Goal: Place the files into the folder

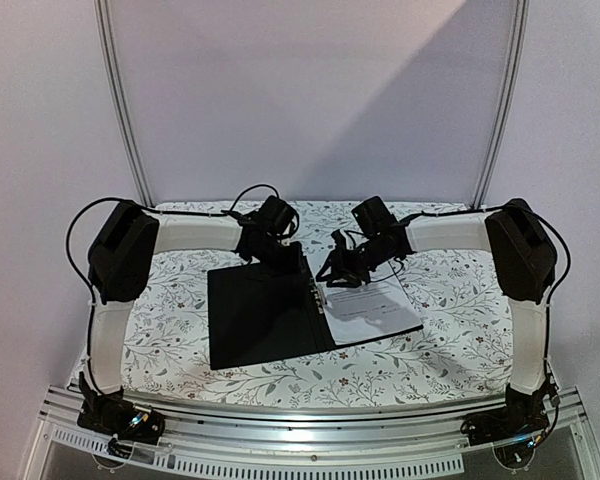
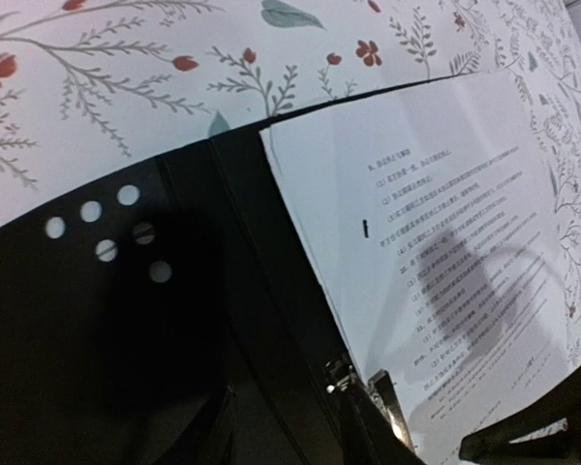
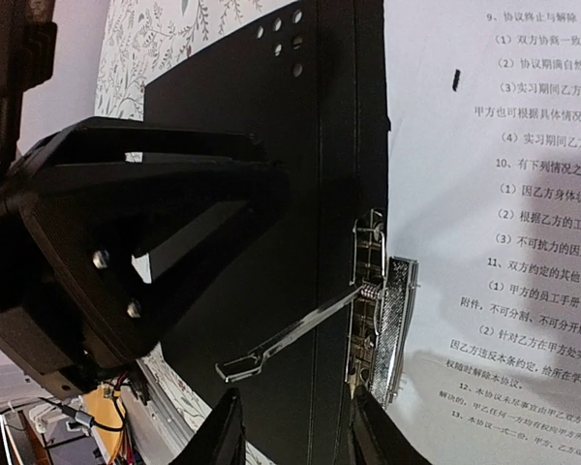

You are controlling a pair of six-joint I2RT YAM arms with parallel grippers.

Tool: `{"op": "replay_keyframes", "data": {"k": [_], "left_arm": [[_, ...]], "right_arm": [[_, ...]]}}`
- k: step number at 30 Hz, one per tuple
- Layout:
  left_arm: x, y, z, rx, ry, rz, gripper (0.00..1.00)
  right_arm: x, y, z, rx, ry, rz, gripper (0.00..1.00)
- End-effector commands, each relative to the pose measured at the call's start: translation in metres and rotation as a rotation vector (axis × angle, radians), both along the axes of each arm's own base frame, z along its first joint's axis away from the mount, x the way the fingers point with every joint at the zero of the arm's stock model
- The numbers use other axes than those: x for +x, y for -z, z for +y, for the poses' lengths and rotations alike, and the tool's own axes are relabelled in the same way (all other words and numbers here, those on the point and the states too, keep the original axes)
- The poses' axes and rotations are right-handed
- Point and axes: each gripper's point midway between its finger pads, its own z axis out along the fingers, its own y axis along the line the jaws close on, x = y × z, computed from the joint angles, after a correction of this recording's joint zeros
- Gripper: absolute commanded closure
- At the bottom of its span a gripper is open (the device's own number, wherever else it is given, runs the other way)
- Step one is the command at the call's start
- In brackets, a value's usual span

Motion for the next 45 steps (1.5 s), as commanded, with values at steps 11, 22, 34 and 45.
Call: {"op": "replay_keyframes", "data": {"k": [11,22,34,45], "left_arm": [[-0.002,0.015,-0.038,-0.049,0.021,0.032,0.72],[-0.006,0.021,-0.037,-0.048,0.014,0.055,0.76],[-0.01,0.015,-0.04,-0.091,0.011,0.056,0.82],[-0.013,0.02,-0.041,-0.104,0.016,0.079,0.83]], "right_arm": [[0.005,0.001,0.014,0.036,-0.006,0.005,0.64],[0.006,0.005,0.015,0.037,-0.006,0.006,0.63],[0.004,0.003,0.016,0.06,-0.01,0.005,0.65],[0.003,0.006,0.016,0.06,-0.007,0.016,0.64]]}}
